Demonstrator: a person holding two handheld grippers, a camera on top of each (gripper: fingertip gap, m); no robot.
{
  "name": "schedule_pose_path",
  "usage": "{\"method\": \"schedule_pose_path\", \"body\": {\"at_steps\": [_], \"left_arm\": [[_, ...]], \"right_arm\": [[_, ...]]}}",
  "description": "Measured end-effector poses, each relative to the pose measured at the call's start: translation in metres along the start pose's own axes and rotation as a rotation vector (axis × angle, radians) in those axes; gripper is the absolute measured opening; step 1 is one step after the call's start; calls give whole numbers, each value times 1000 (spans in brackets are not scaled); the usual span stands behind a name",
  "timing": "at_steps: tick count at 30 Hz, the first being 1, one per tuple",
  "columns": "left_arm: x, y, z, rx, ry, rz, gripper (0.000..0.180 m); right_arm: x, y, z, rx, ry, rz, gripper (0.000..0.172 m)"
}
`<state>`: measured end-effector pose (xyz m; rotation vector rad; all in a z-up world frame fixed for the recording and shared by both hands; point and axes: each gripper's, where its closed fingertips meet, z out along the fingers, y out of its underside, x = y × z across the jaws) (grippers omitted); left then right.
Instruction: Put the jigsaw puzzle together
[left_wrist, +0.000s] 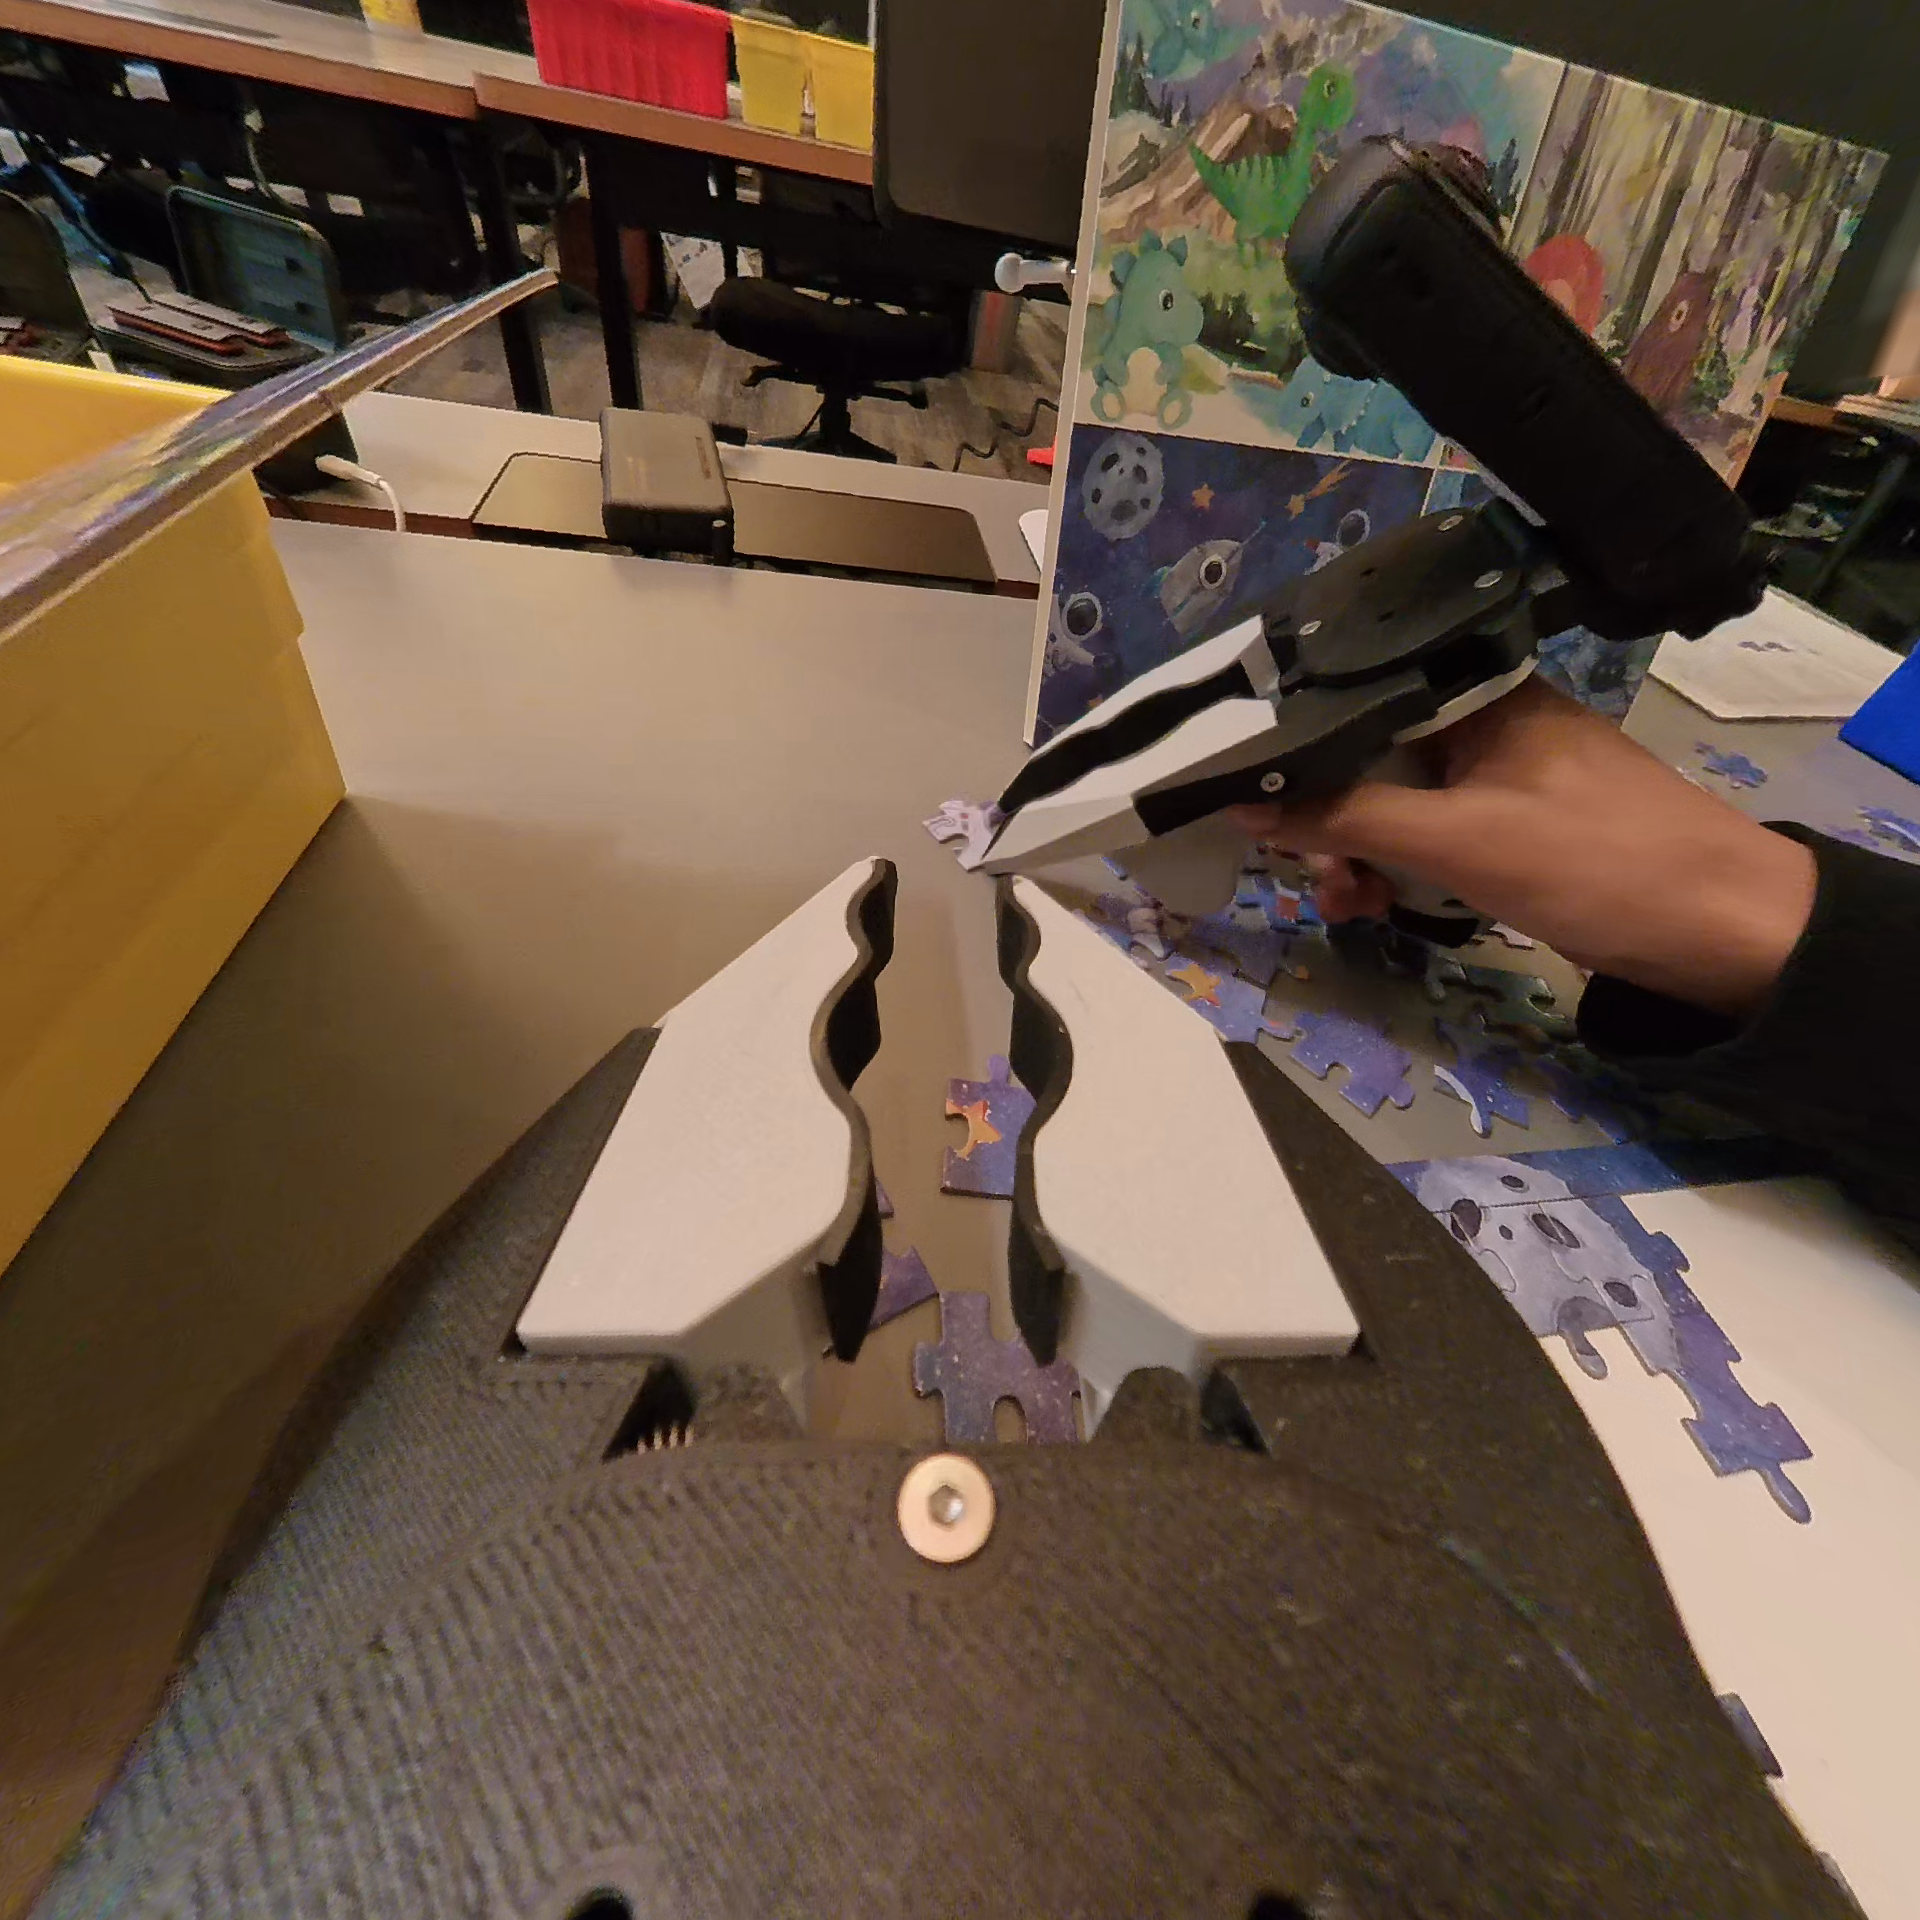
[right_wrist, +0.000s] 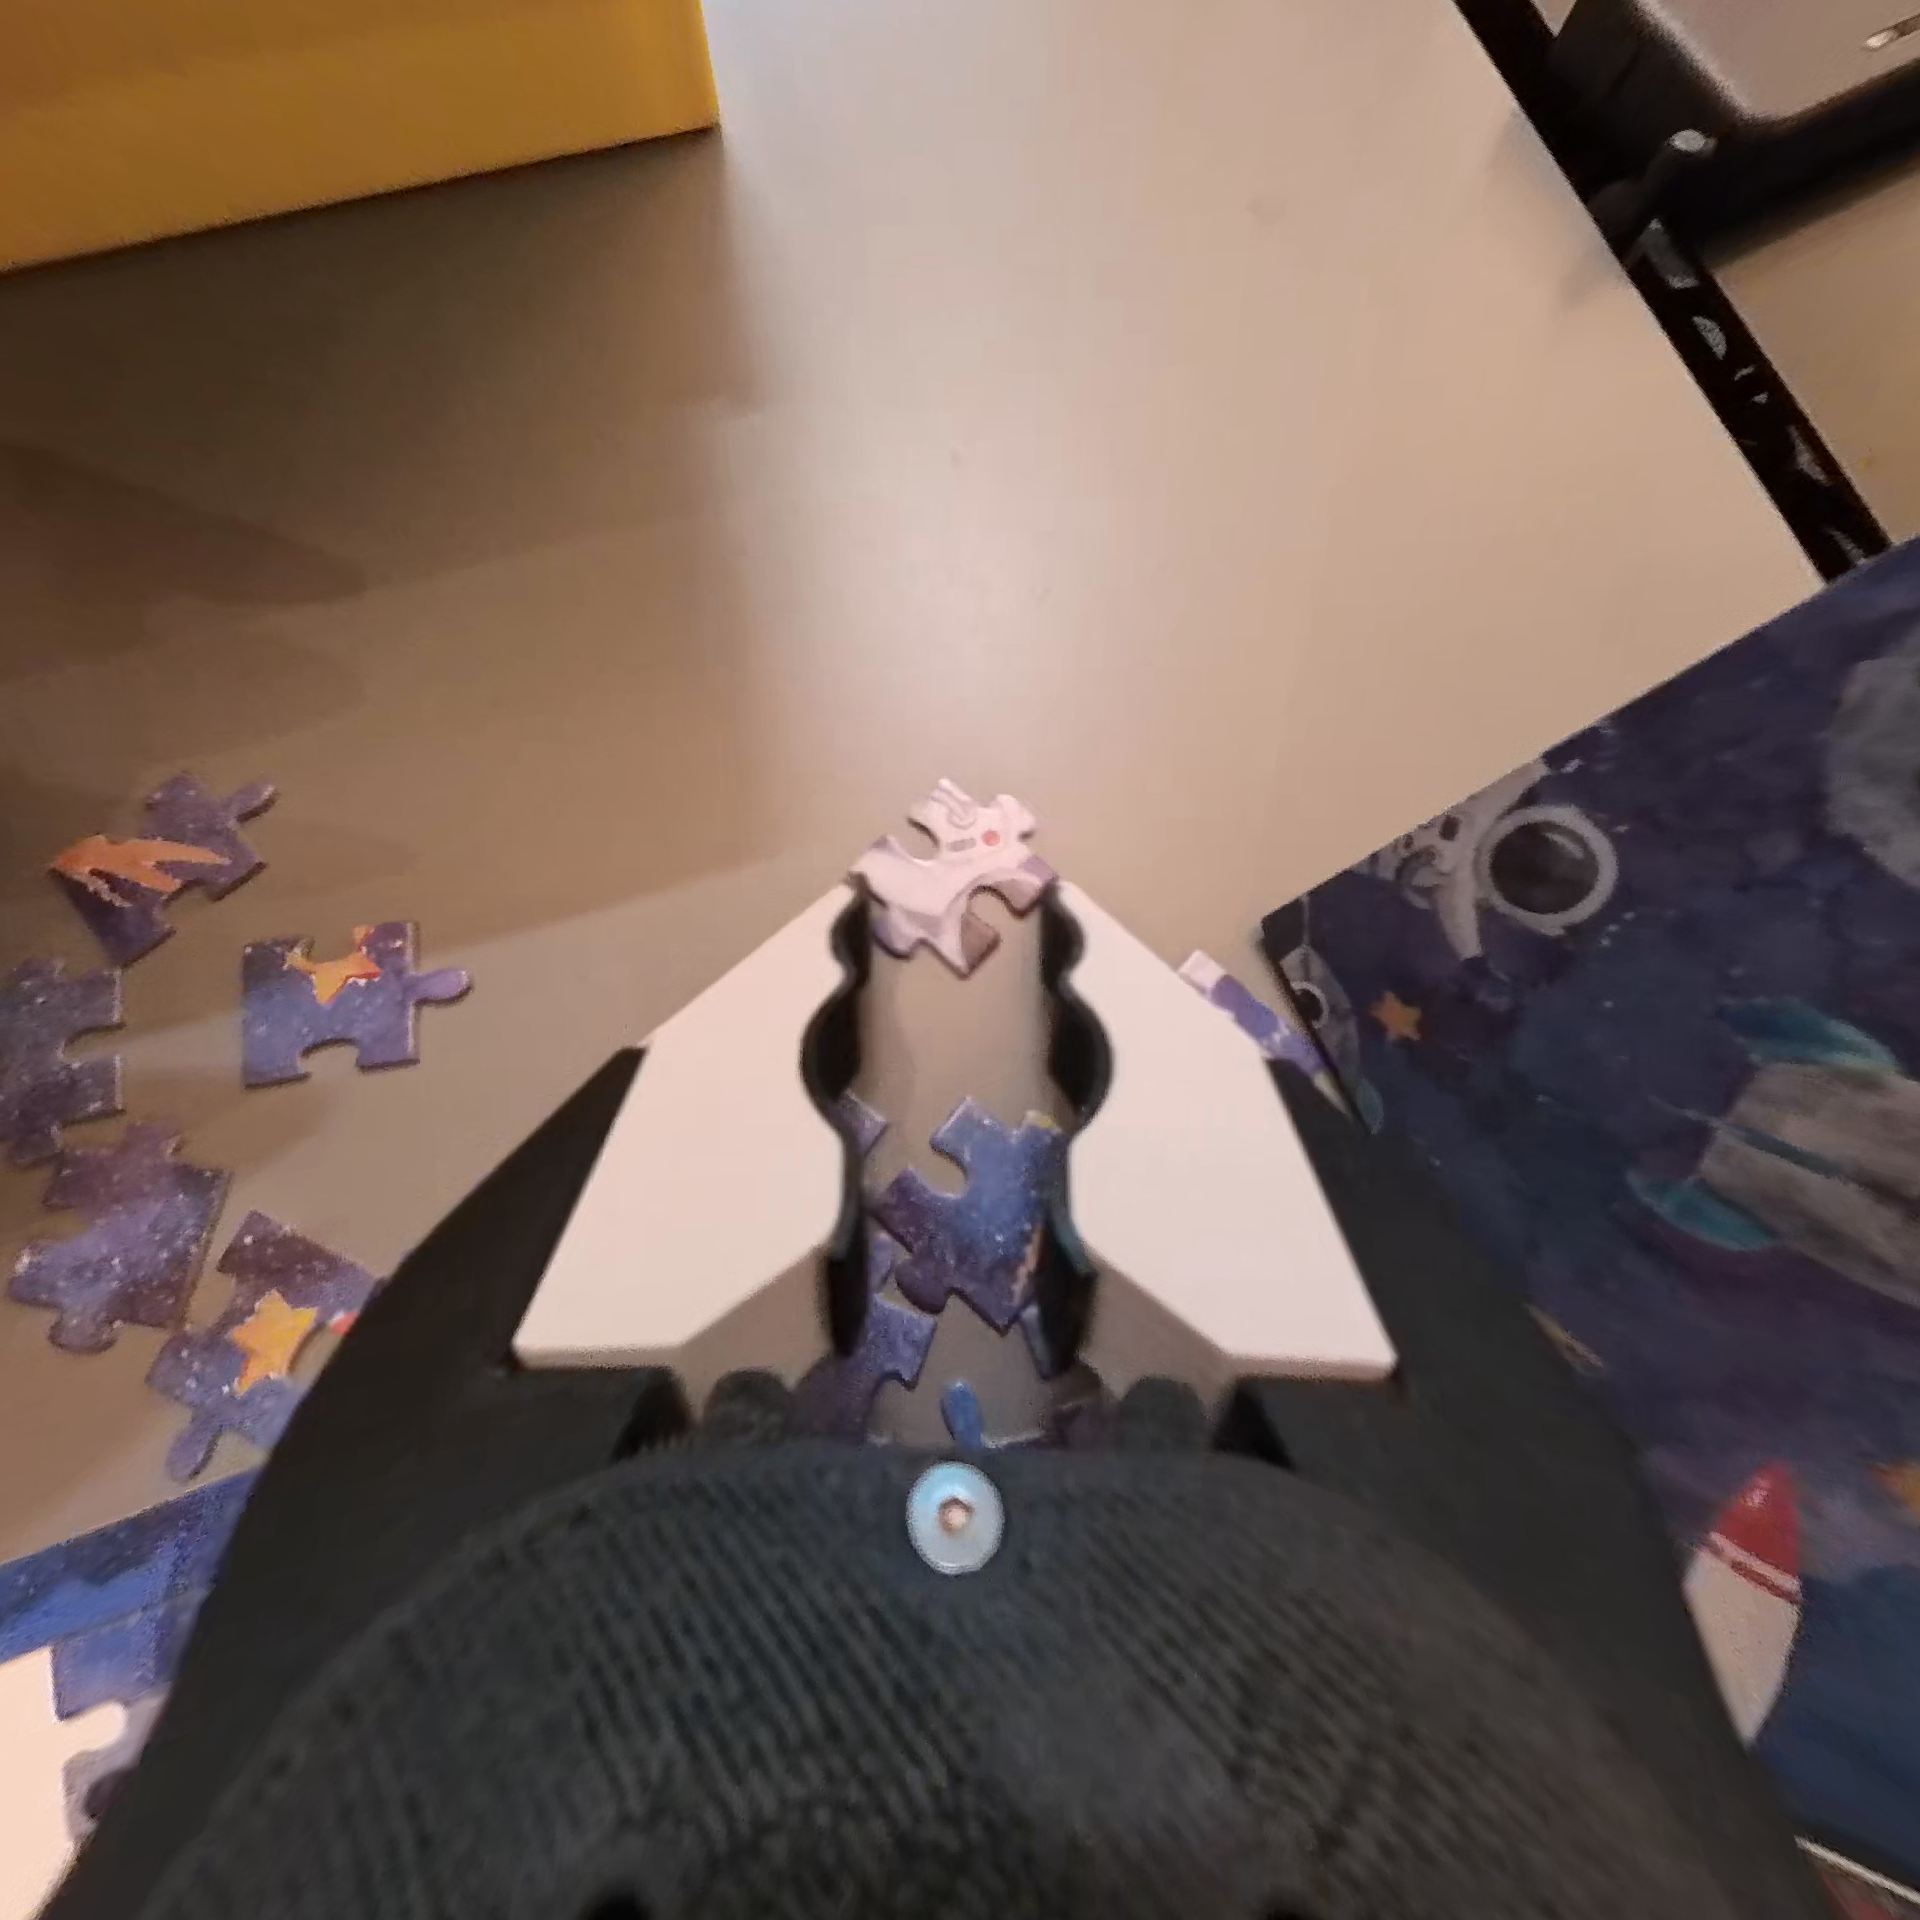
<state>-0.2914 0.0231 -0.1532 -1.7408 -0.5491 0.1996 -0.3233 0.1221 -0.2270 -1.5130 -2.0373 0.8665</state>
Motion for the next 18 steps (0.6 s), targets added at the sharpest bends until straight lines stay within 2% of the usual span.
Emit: {"method": "schedule_pose_path", "body": {"at_steps": [4, 7, 11, 18], "left_arm": [[1, 0, 0, 1, 4, -2, 18], [1, 0, 0, 2, 5, -5, 18], [1, 0, 0, 1, 7, -4, 18], [1, 0, 0, 2, 8, -9, 18]], "right_arm": [[-3, 1, -2, -6, -36, -5, 26], [-13, 0, -6, 8, -91, -12, 0], [-17, 7, -10, -32, -75, -69, 0], [5, 11, -20, -42, 48, -89, 0]]}}
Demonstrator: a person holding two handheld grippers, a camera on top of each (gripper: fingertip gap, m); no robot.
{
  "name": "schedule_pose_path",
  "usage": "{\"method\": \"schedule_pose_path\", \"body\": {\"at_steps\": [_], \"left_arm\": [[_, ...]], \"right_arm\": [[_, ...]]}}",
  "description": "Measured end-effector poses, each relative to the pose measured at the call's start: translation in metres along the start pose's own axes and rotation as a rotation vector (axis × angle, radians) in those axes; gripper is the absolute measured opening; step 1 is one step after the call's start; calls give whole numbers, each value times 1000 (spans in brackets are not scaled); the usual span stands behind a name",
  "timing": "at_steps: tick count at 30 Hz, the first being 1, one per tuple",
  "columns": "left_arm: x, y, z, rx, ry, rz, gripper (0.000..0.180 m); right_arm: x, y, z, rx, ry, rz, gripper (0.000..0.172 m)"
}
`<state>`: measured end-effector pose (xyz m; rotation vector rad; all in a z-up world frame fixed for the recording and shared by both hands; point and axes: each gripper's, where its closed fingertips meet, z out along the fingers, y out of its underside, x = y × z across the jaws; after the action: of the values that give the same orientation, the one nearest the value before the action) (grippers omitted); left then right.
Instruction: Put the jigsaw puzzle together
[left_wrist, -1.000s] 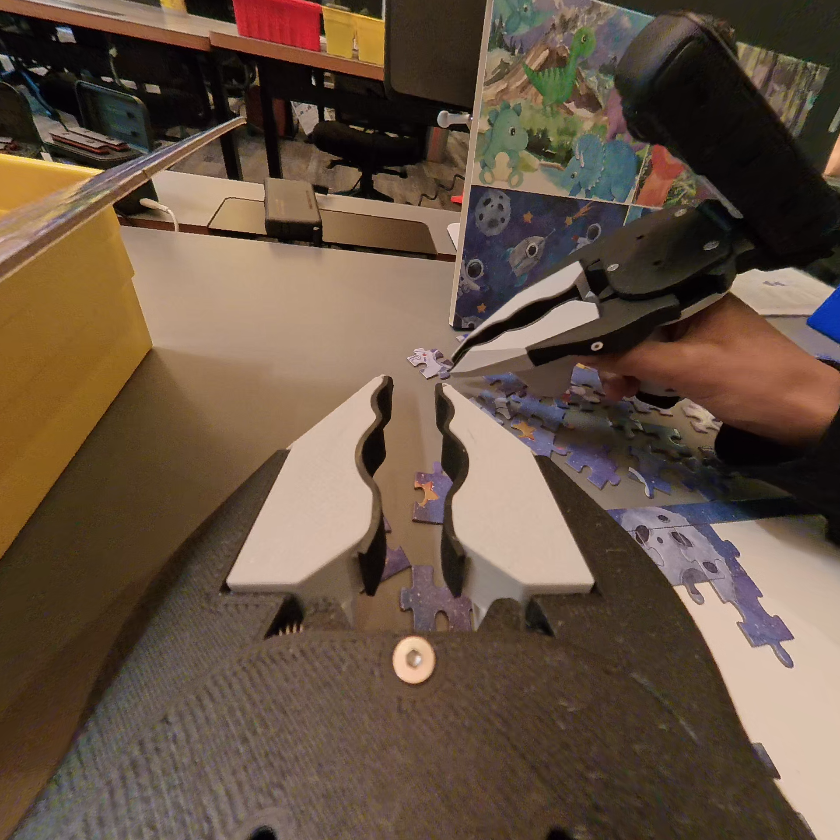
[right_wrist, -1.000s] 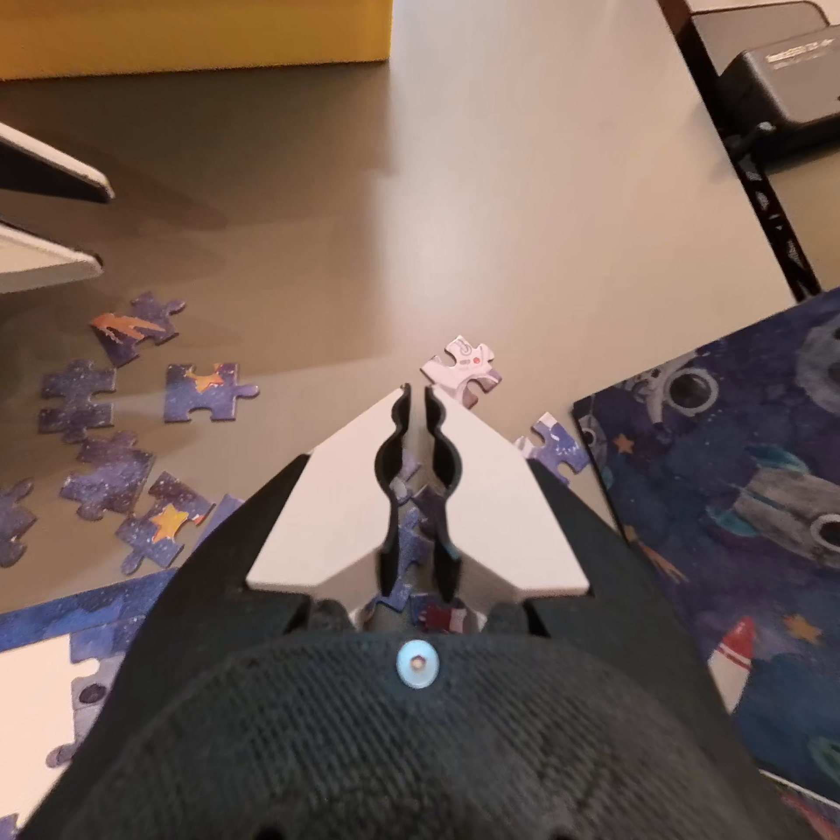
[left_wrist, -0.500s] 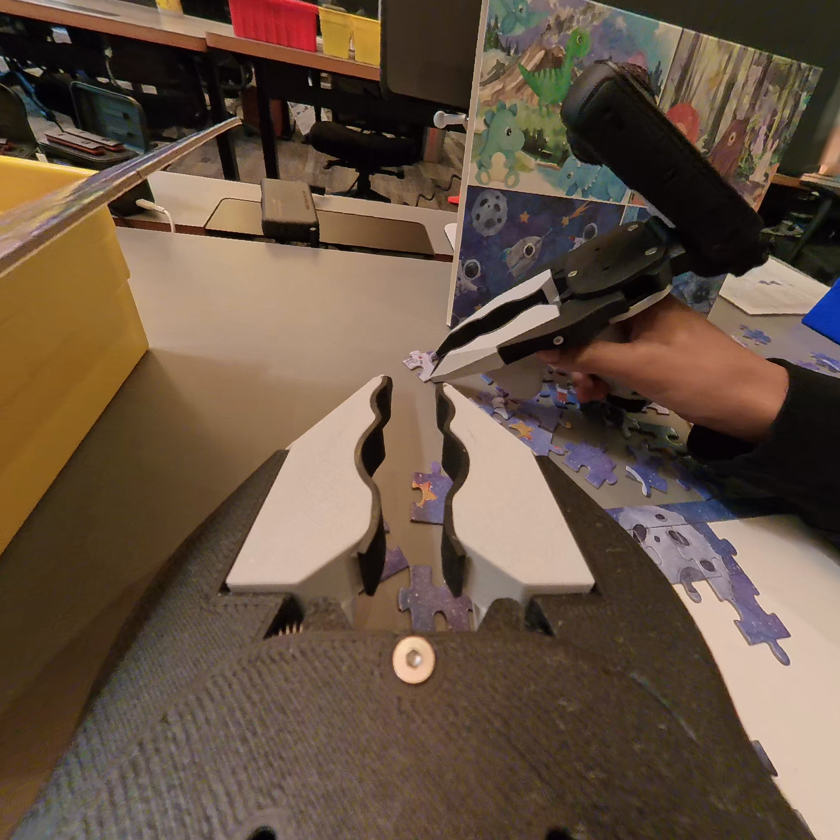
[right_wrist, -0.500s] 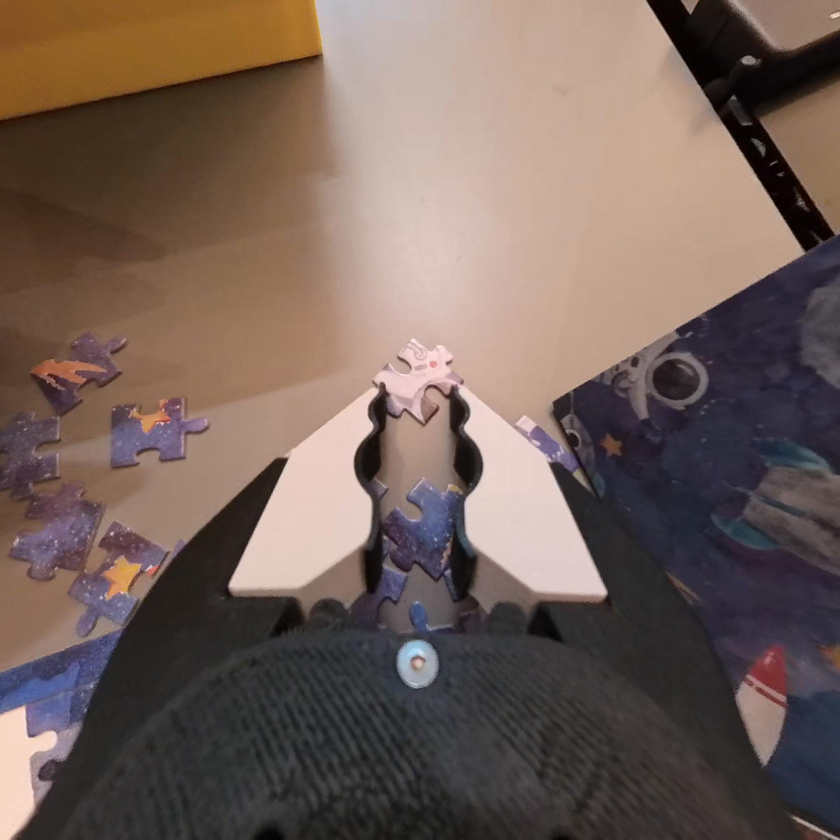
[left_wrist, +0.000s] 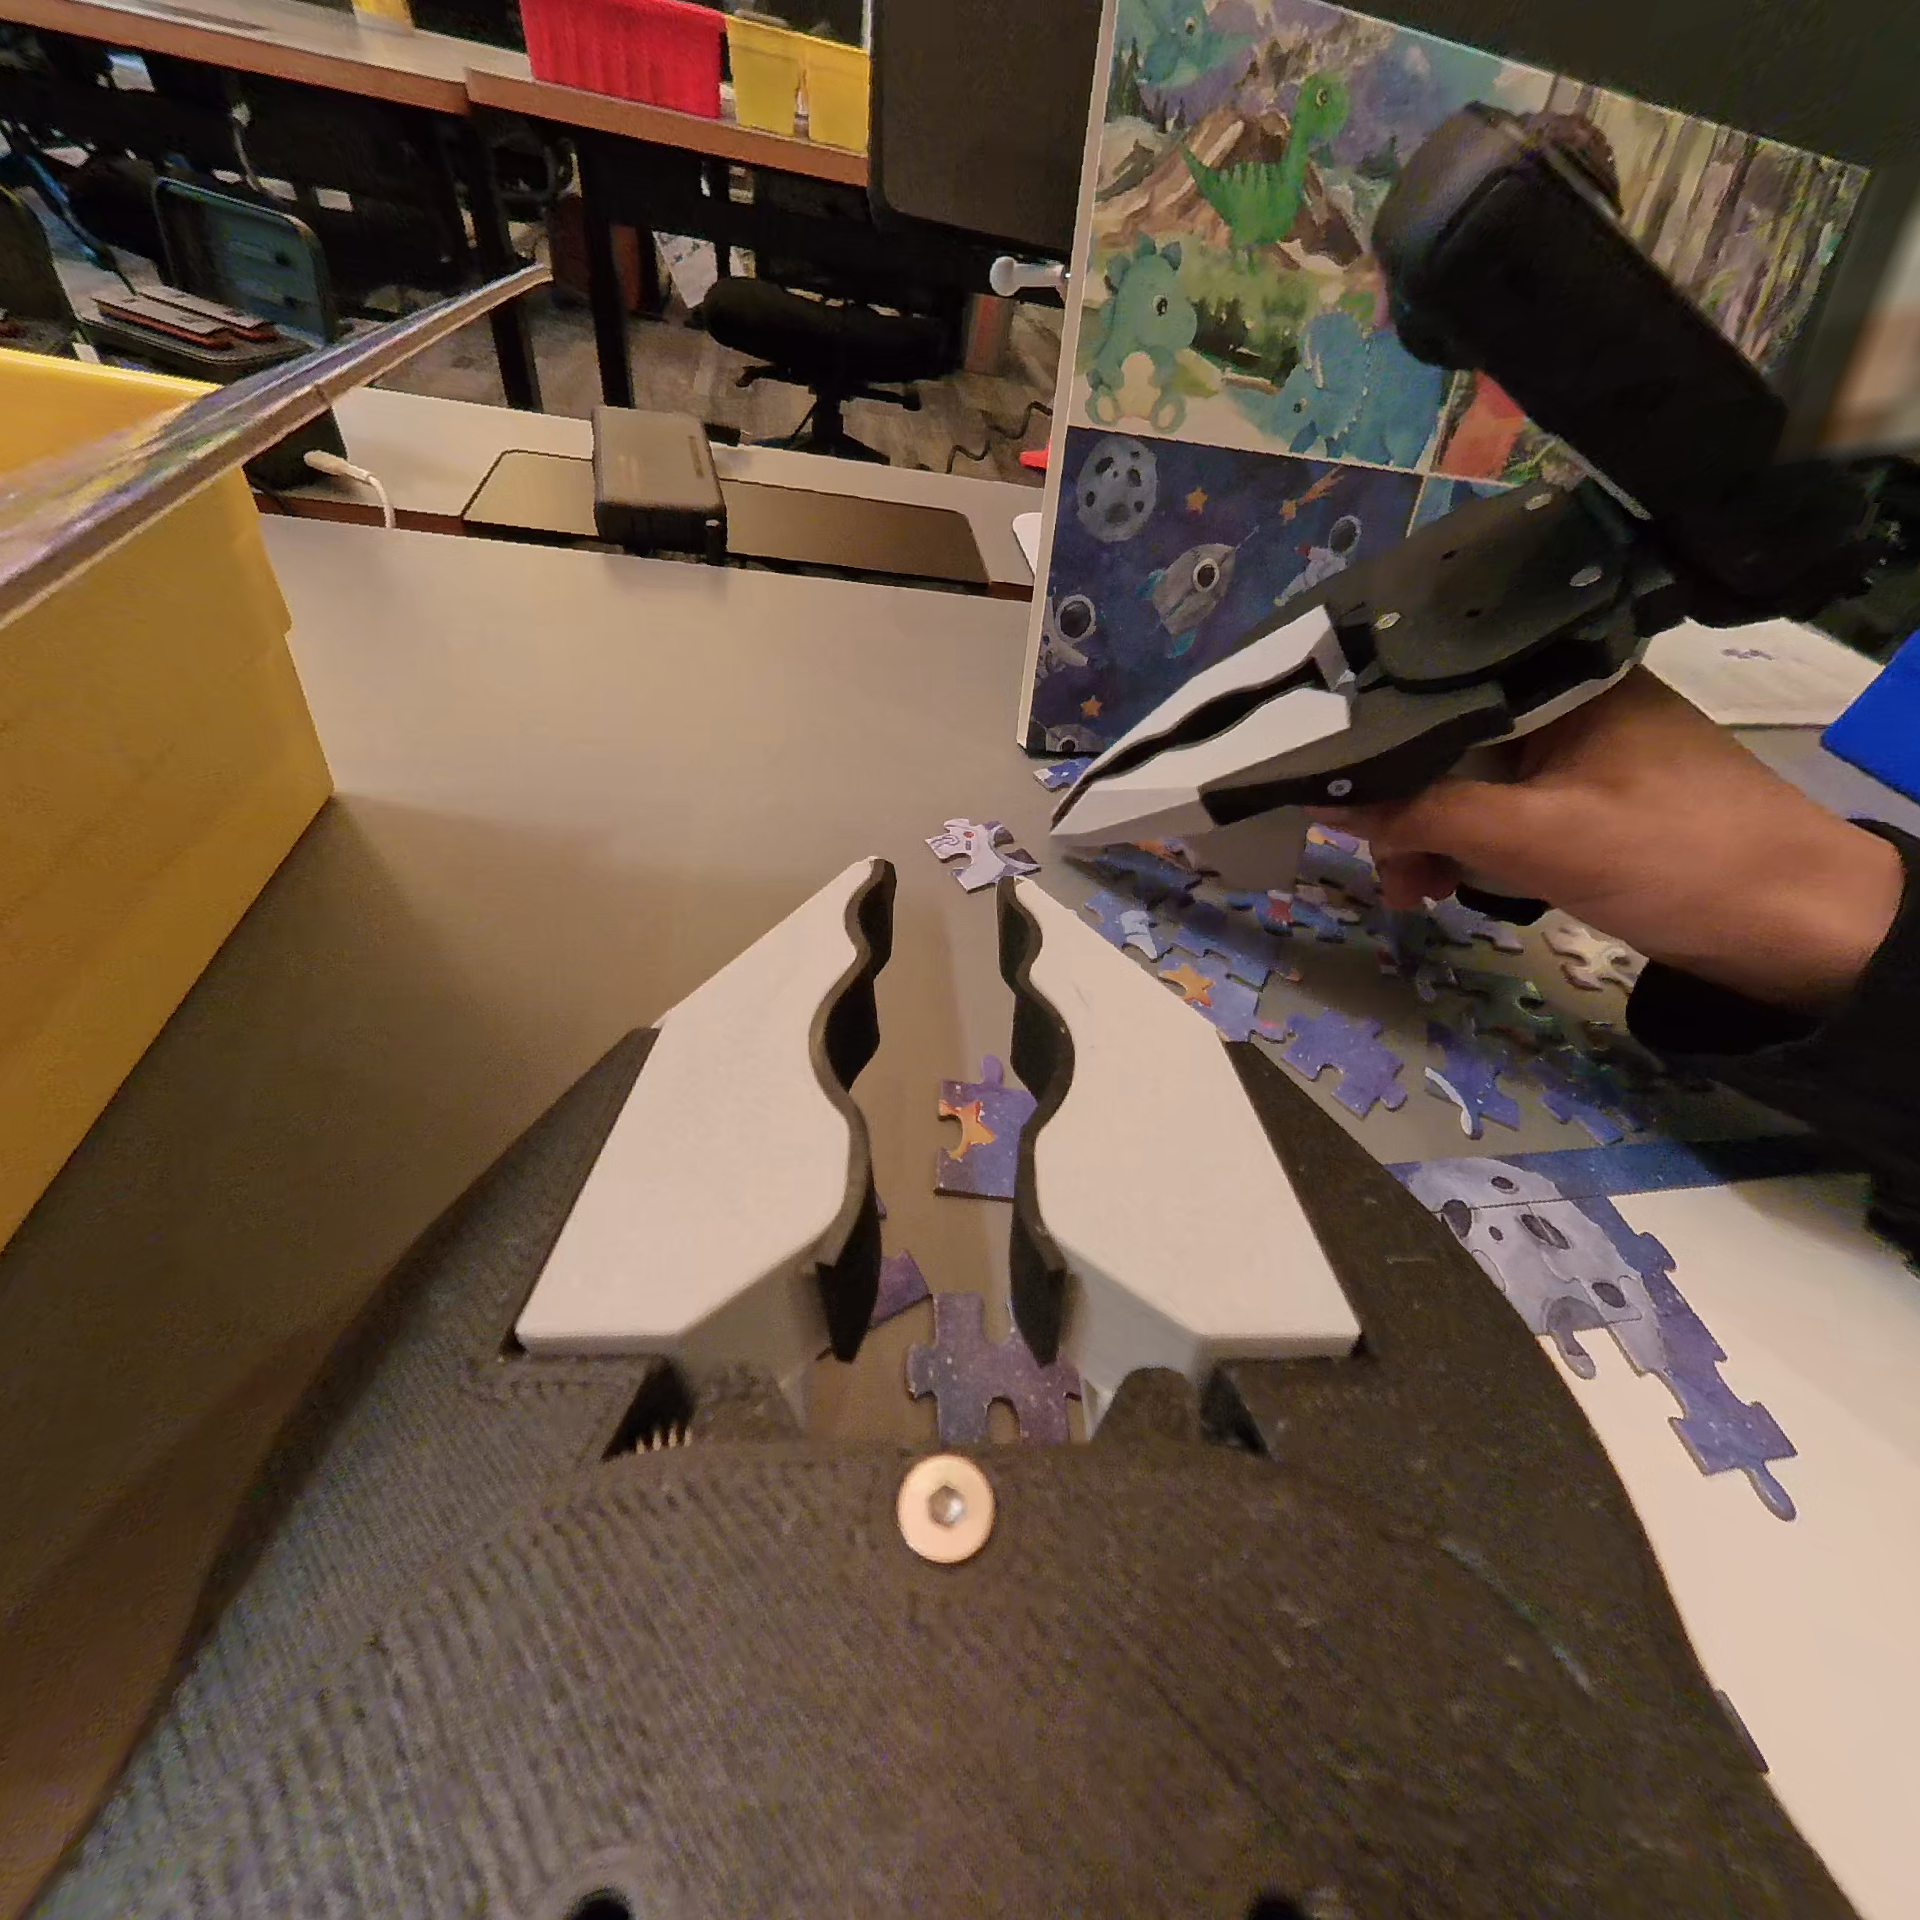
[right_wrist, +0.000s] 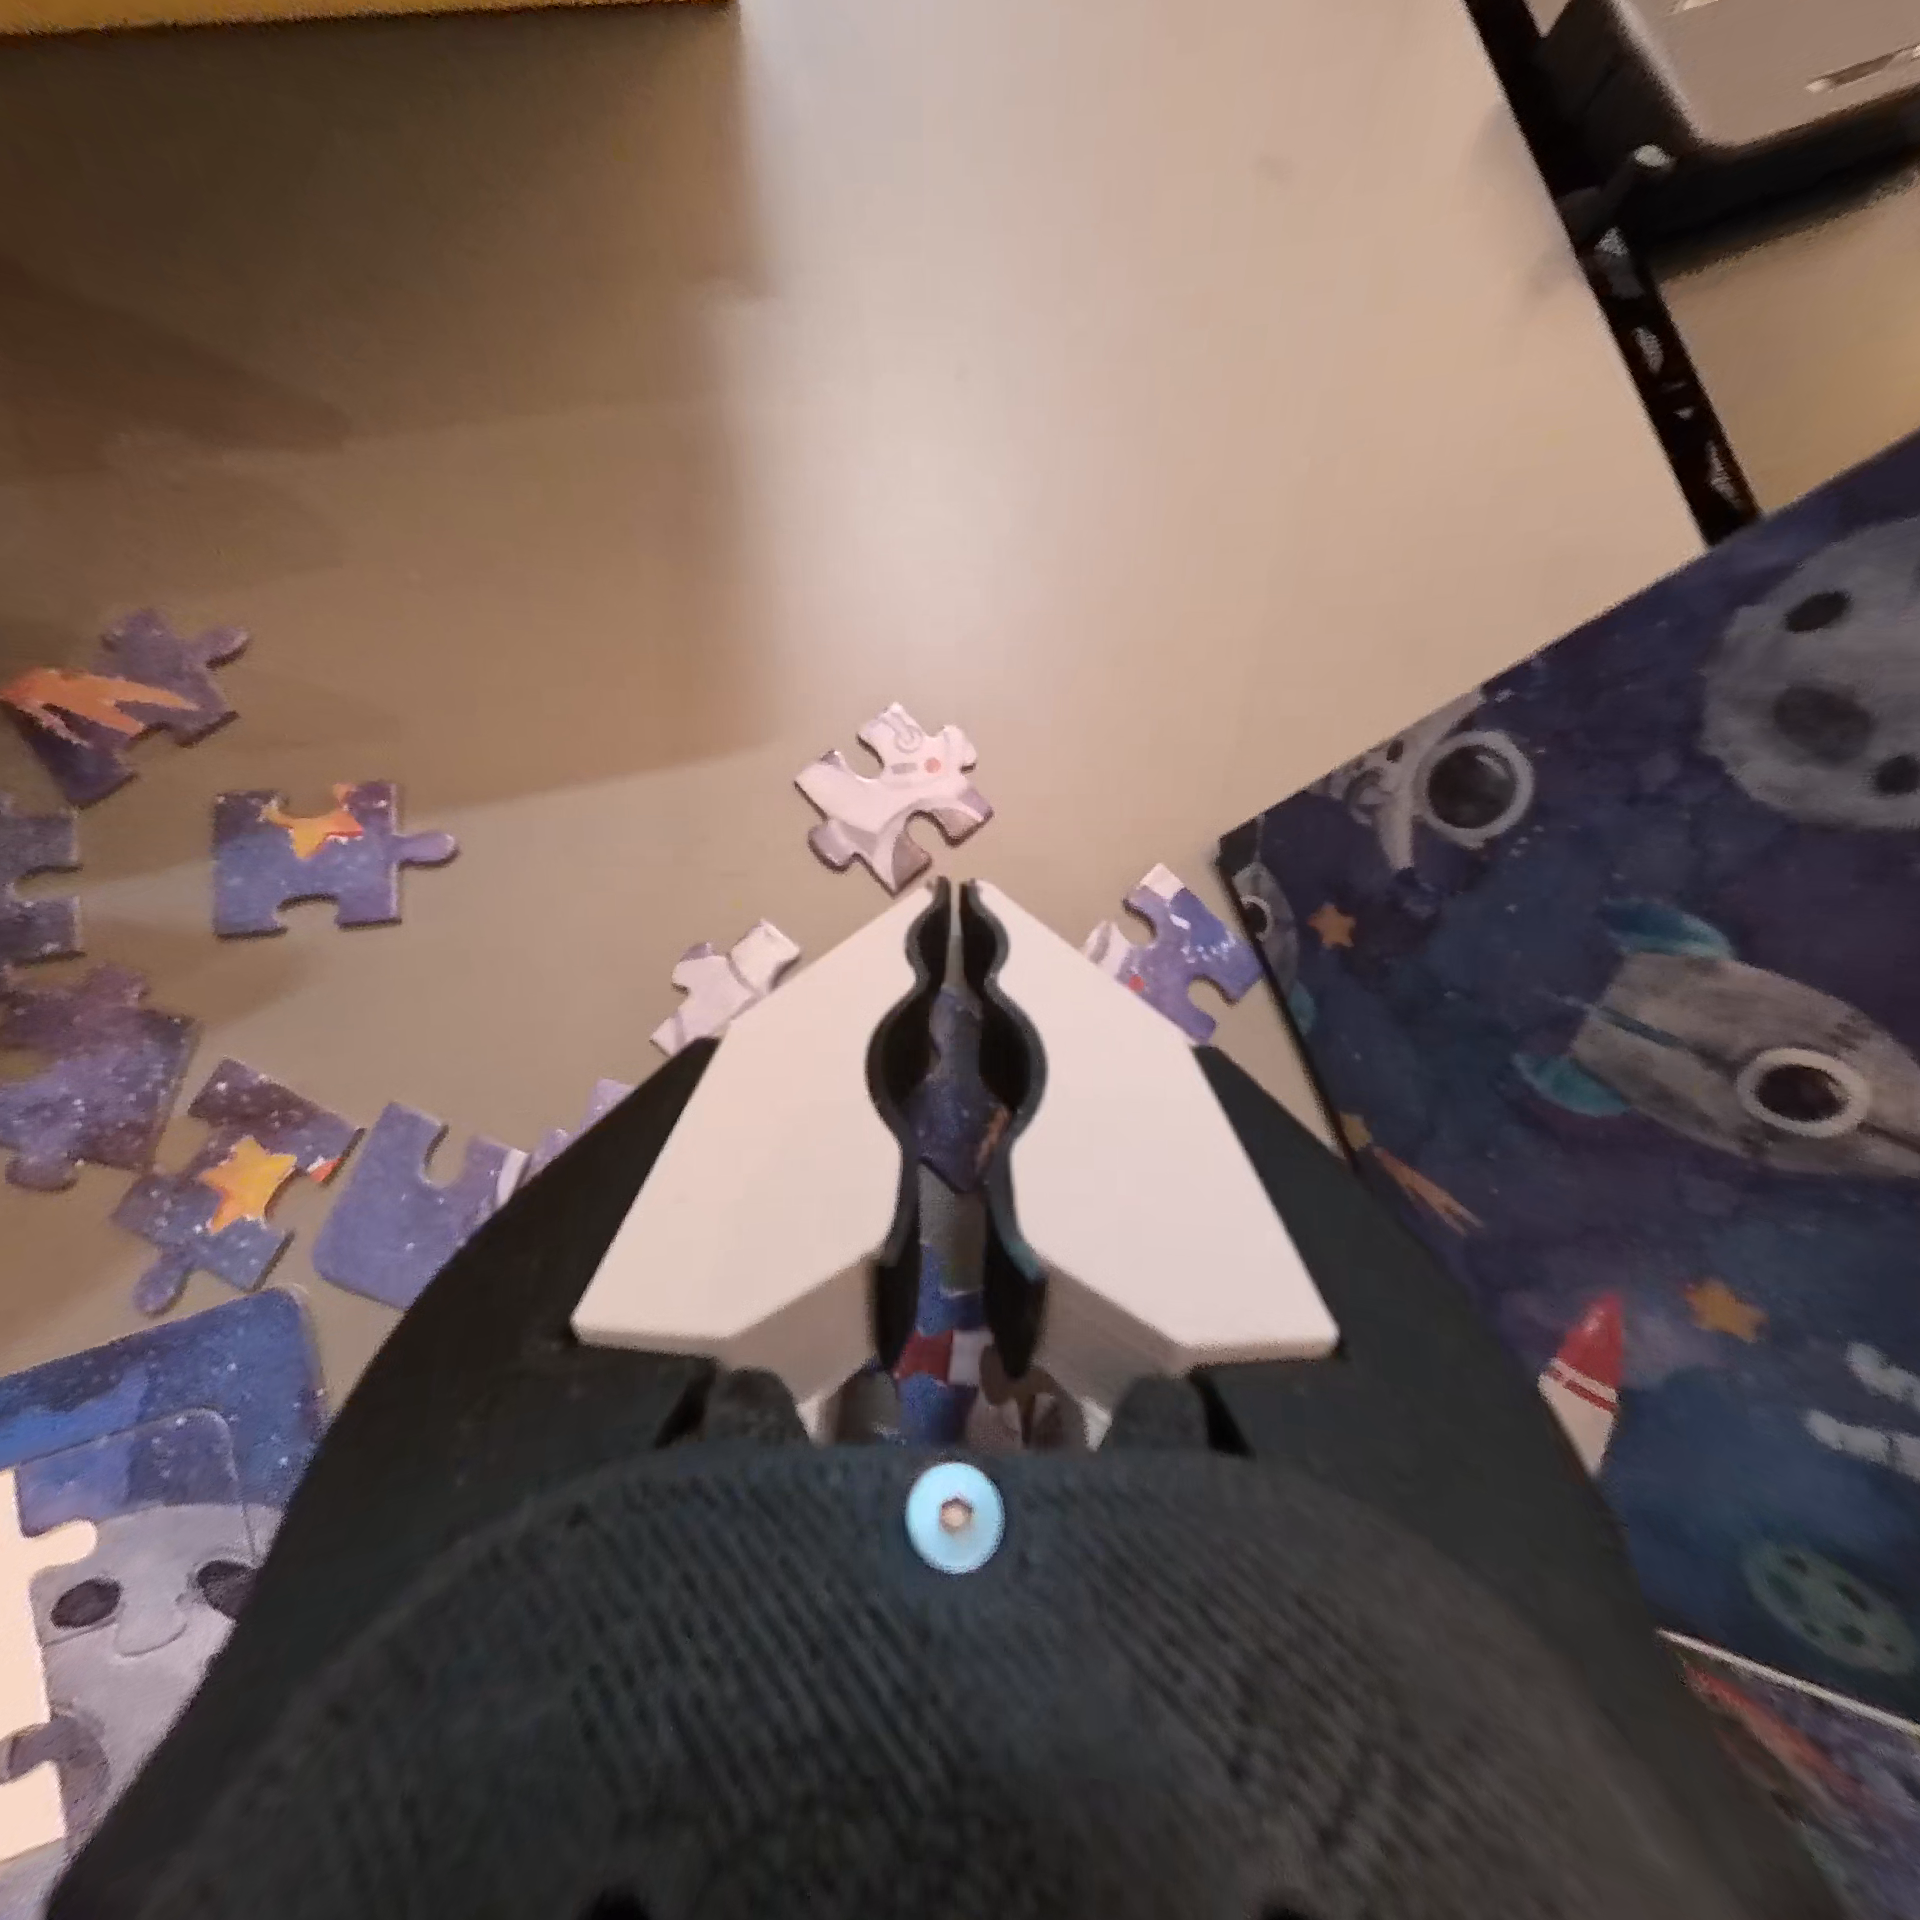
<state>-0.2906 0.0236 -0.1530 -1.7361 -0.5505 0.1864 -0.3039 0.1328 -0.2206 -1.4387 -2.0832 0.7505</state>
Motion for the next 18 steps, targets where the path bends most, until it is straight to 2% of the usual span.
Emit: {"method": "schedule_pose_path", "body": {"at_steps": [5, 11, 16, 18], "left_arm": [[0, 0, 0, -1, 0, 2, 18], [0, 0, 0, -1, 1, 1, 18], [0, 0, 0, -1, 1, 1, 18], [0, 0, 0, 0, 1, -1, 18]], "right_arm": [[11, 2, -4, 9, 33, 81, 4], [-5, -4, -3, 44, -51, 141, 14], [-18, -9, 10, 25, -75, 165, 44], [-15, -8, 14, 11, -29, 127, 46]]}}
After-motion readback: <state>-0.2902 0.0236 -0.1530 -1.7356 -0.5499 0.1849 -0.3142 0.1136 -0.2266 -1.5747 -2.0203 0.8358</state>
